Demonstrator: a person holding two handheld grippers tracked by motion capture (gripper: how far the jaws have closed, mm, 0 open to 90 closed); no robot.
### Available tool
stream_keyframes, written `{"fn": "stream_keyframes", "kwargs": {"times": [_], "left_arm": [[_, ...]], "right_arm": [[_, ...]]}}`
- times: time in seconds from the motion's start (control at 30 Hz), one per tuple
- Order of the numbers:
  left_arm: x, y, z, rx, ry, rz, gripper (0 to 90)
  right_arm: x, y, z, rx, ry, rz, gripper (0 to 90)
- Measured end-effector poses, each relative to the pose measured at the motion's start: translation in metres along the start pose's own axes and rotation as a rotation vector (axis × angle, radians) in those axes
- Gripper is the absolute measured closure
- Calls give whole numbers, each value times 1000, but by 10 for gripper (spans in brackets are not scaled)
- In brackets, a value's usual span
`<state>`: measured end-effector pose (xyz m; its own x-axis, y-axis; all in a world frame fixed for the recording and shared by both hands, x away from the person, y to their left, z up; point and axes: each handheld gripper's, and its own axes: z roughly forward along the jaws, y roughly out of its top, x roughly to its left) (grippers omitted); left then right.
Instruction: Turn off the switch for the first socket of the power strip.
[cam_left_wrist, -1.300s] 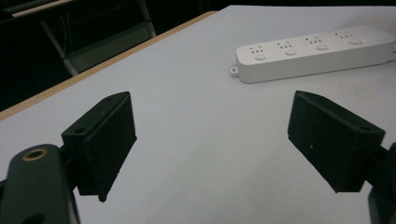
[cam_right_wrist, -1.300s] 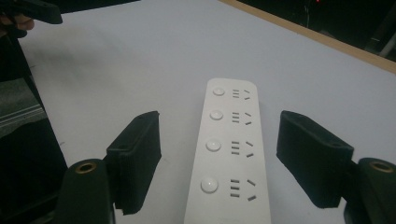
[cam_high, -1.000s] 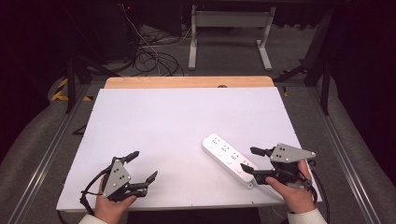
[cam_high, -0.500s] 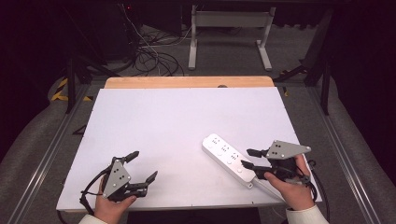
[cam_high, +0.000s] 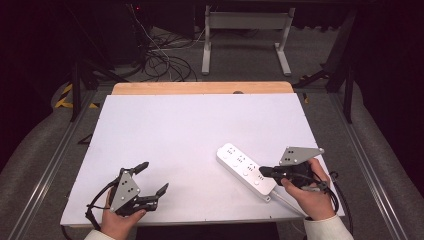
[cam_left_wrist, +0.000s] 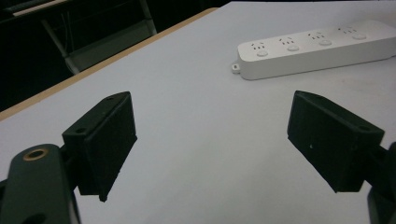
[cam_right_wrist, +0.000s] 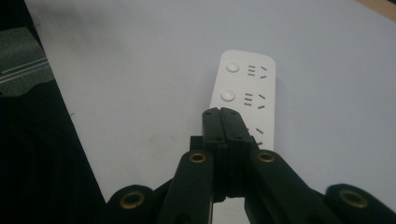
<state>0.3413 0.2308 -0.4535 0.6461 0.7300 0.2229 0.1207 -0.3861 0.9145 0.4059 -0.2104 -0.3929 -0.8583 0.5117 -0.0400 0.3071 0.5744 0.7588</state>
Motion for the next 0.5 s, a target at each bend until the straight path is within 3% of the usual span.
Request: {"fn": "stream_keyframes", "kwargs": {"times": [0.2, 0.5], "left_arm": [[0, 0, 0, 2, 0, -1, 156], [0, 0, 0, 3, 1, 0, 157]], "right_arm": [[-3, 4, 4, 61, 2, 3, 900], [-7, 7, 18, 203, -6, 13, 900]]}}
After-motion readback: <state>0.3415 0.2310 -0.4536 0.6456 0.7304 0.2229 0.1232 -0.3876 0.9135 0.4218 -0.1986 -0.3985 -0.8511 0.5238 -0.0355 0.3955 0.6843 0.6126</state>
